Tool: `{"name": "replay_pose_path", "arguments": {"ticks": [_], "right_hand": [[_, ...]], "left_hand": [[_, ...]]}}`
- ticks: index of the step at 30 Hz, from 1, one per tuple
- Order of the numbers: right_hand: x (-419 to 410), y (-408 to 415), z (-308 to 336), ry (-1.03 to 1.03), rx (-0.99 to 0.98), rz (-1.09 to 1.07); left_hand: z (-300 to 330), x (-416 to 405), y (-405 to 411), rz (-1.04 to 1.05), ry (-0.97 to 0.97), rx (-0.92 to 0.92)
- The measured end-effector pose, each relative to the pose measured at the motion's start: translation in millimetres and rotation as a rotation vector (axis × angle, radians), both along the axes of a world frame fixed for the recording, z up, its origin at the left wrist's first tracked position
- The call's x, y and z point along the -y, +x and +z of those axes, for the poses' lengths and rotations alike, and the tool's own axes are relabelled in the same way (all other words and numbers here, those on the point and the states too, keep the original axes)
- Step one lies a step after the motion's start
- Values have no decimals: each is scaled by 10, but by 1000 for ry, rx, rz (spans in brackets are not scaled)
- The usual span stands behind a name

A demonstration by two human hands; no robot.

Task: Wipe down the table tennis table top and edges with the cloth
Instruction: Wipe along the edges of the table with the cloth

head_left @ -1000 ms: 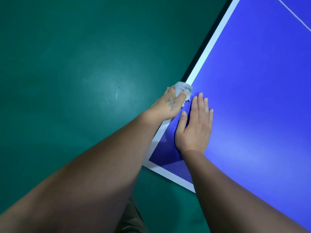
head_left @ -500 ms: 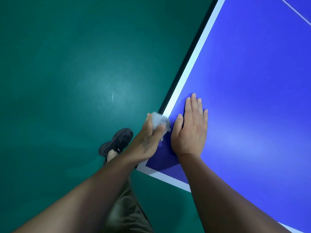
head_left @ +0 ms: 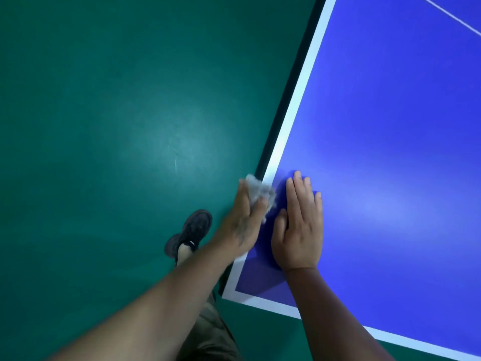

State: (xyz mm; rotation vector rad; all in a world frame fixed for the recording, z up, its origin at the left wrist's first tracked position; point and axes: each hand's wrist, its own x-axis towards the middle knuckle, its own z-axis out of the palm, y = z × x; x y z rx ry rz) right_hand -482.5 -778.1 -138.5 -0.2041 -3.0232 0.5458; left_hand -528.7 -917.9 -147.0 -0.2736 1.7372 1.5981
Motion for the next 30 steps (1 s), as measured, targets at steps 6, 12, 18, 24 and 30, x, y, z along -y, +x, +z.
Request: {"name": "replay_pose_path", "arguments": {"ticks": [6,12,18,24,30], "right_hand": [[-90,-319,108,-17,-37,-165],[-319,-1254,188,20,-50,-355],[-546,-1991,37,-38,-106,-348],[-811,-2874,2,43,-19,-353],[-858,-3006,-94,120,-30,-381]], "left_hand": [[168,194,261,-68,-2,39],[-162,-346,-1104,-139,-7,-70],[-132,-790,-2164,-179,-97,-123],[-40,-363,-1320,-138,35,-130],[-80,-386,-1321,-59,64,-71]]}}
